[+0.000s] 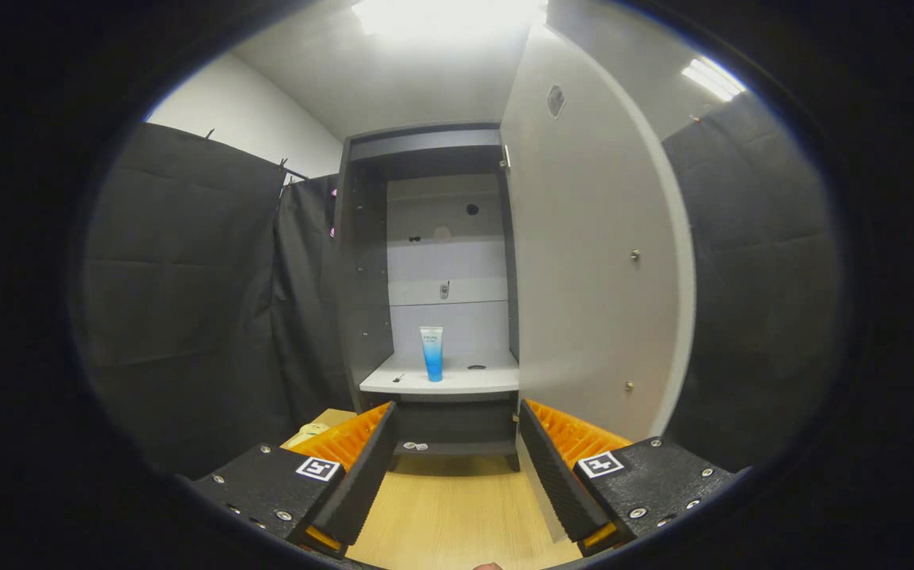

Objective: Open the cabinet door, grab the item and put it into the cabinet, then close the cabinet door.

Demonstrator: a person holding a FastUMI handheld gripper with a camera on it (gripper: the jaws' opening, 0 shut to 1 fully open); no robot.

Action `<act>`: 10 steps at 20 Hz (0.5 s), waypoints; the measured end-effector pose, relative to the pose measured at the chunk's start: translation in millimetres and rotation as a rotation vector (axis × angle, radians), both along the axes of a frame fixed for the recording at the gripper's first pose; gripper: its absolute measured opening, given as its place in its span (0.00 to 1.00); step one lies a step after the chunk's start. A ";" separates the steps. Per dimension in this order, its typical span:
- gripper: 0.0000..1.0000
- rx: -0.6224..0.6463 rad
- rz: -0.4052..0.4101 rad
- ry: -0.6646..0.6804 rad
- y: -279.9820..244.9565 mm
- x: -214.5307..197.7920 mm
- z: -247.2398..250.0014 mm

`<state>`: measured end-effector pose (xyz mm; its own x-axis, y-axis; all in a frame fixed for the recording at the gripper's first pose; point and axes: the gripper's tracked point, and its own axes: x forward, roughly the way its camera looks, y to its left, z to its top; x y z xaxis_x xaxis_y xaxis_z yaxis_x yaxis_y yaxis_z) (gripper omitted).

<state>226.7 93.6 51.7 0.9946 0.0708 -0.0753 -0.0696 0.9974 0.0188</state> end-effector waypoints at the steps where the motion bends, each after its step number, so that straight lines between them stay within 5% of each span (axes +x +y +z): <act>1: 0.93 0.003 -0.006 -0.002 -6.5 -6.0 0.7; 10: 0.93 0.010 -0.130 -0.047 -88.5 -50.3 24.2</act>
